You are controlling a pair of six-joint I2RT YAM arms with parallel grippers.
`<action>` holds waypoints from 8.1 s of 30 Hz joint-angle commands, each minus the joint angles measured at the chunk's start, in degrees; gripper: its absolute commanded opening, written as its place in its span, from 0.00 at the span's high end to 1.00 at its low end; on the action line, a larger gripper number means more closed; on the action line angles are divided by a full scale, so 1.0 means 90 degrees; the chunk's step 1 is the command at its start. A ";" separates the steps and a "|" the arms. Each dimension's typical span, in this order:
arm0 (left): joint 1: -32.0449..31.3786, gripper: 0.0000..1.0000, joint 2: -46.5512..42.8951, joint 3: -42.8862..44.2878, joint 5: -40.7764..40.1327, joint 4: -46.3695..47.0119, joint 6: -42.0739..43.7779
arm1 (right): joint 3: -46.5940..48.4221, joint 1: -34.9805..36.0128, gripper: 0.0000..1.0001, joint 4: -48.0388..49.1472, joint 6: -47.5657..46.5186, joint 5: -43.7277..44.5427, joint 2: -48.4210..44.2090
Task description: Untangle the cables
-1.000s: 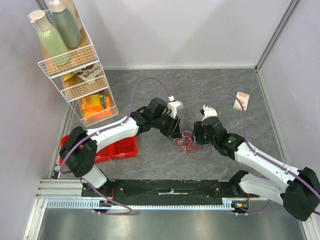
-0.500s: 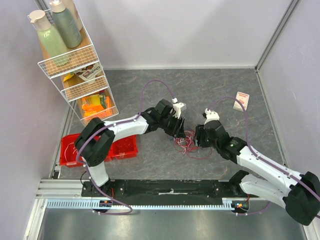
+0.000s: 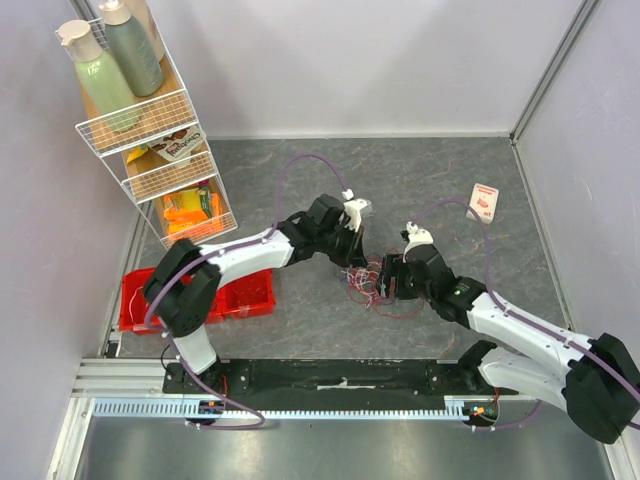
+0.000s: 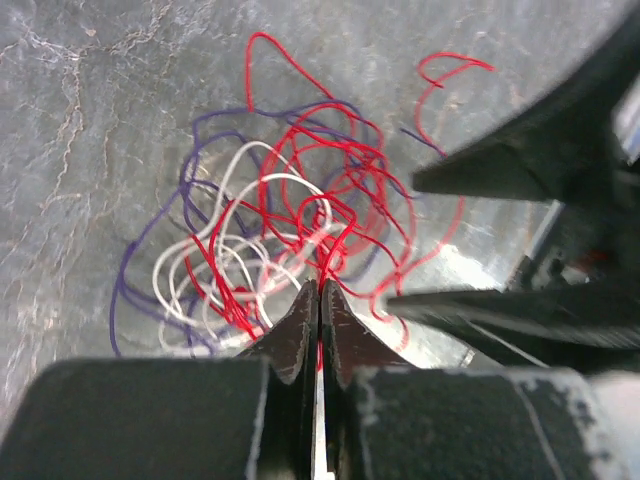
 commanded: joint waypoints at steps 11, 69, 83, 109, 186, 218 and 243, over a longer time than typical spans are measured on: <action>-0.0062 0.98 -0.4256 0.1003 0.0094 -0.0599 -0.1214 | 0.0455 -0.0173 0.22 0.1791 0.0883 0.0710 0.1787; -0.0043 0.98 -0.4950 0.3323 -0.1917 -0.2515 -0.0091 | 0.3478 0.1399 1.00 0.0476 -0.2192 -0.0764 -0.0321; -0.0062 0.98 -0.6103 0.0755 -0.1697 -0.1121 -0.0198 | 0.5271 0.1399 1.00 -0.0769 -0.1921 -0.0363 -0.0018; -0.0072 0.71 -0.5674 -0.2744 0.0180 0.4223 -0.0490 | 0.4098 0.1399 1.00 0.0423 0.1322 -0.0685 -0.0107; -0.0092 0.21 -0.8867 -0.0702 -0.4974 -0.3920 -0.0177 | 0.6208 0.2834 0.43 0.1166 -0.0738 -0.0939 0.5902; -0.0091 0.22 -0.7820 -0.2422 -0.5522 -0.6167 -0.5726 | 0.1285 0.3214 0.02 0.4590 -0.0875 -0.0776 0.3241; -0.0082 0.21 -0.8107 -0.1270 -0.6537 -0.4909 -0.3188 | 0.2847 0.4514 1.00 0.3325 0.0346 0.2401 0.5071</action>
